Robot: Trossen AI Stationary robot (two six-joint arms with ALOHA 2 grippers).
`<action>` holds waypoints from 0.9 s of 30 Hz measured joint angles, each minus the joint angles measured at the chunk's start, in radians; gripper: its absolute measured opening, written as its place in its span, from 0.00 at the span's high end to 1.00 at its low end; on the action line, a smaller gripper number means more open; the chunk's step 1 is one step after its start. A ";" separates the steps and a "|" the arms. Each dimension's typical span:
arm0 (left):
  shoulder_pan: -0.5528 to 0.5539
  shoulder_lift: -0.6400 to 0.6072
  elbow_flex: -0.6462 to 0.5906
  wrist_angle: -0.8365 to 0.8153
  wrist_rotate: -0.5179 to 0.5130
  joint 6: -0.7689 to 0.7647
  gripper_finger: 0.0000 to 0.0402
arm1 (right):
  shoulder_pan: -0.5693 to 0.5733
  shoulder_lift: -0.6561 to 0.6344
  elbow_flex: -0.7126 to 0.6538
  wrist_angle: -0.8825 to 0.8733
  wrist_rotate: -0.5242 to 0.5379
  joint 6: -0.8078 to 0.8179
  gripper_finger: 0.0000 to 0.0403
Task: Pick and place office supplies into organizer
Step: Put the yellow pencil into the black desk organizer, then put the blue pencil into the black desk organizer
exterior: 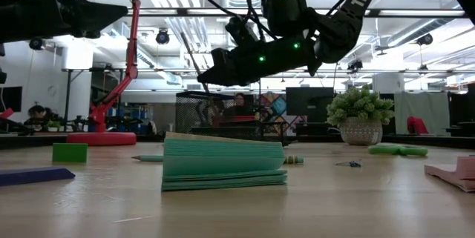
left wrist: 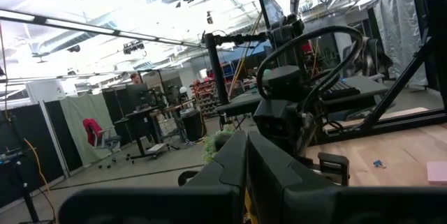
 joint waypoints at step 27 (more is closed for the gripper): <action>0.000 0.000 0.000 -0.001 0.000 0.000 1.00 | 0.048 -0.134 0.055 -0.115 -0.119 0.012 0.85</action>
